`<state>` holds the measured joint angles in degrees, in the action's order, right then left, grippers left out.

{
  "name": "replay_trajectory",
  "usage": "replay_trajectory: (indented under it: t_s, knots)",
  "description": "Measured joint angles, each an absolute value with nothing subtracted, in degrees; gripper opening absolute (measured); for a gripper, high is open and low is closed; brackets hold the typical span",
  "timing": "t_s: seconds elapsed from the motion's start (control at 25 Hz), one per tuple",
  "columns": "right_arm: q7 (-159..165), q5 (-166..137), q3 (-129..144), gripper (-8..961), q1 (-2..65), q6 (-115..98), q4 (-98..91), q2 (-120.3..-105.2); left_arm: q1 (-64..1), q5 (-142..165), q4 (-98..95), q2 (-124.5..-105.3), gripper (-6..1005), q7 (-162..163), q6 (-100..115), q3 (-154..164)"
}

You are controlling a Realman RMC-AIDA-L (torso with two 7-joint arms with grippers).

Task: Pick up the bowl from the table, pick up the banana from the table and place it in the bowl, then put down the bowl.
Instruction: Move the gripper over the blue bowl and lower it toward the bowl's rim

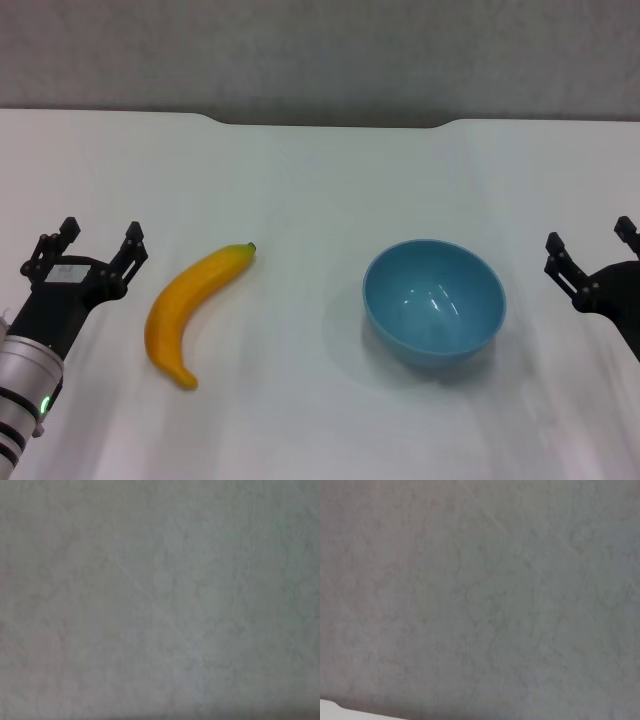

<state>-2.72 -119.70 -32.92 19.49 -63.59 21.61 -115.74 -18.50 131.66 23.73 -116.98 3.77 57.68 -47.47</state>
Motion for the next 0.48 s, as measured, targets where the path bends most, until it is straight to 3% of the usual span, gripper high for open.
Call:
replay_trajectory:
  t_s: [0.48]
  knots:
    - [-2.7, -119.7, -32.6, 896, 19.6, -63.2, 21.8, -115.64, -18.1, 131.6, 24.1, -117.03, 833, 4.0, 58.0, -47.6]
